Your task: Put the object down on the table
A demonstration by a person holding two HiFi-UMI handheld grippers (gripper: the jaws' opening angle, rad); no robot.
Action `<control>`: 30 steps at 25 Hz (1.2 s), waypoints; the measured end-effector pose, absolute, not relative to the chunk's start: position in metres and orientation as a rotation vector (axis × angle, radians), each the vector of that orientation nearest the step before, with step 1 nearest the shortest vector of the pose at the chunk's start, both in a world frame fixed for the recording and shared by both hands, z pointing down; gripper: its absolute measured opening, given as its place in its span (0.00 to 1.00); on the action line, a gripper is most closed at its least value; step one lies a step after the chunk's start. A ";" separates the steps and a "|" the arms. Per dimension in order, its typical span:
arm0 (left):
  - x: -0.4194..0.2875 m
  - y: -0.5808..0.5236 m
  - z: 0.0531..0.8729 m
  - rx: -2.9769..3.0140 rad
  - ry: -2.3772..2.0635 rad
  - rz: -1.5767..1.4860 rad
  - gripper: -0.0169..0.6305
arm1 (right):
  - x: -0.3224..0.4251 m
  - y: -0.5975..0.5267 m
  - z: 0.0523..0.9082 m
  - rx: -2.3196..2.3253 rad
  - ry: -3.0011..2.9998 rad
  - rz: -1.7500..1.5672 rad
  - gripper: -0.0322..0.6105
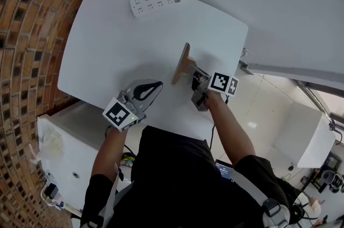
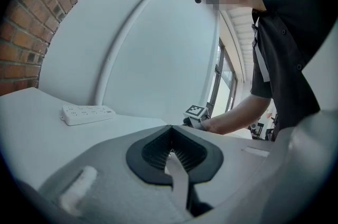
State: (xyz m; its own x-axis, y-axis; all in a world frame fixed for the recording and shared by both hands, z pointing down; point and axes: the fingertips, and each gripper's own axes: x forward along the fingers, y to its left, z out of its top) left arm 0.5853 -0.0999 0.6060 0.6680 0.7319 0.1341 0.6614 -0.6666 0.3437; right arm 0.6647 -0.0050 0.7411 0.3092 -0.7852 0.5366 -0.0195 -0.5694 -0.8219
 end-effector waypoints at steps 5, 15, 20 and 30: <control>0.588 -0.105 0.601 2.618 1.121 0.361 0.03 | 0.665 -0.007 0.738 -1.906 0.762 -1.320 0.17; 0.586 -0.105 0.593 2.620 1.128 0.342 0.03 | 0.651 0.011 0.730 -1.996 0.825 -1.323 0.21; 0.581 -0.110 0.595 2.637 1.096 0.353 0.03 | 0.652 0.034 0.708 -2.188 0.885 -1.225 0.18; 0.558 -0.093 0.575 2.700 1.019 0.334 0.03 | 0.639 0.086 0.673 -2.324 0.966 -0.997 0.06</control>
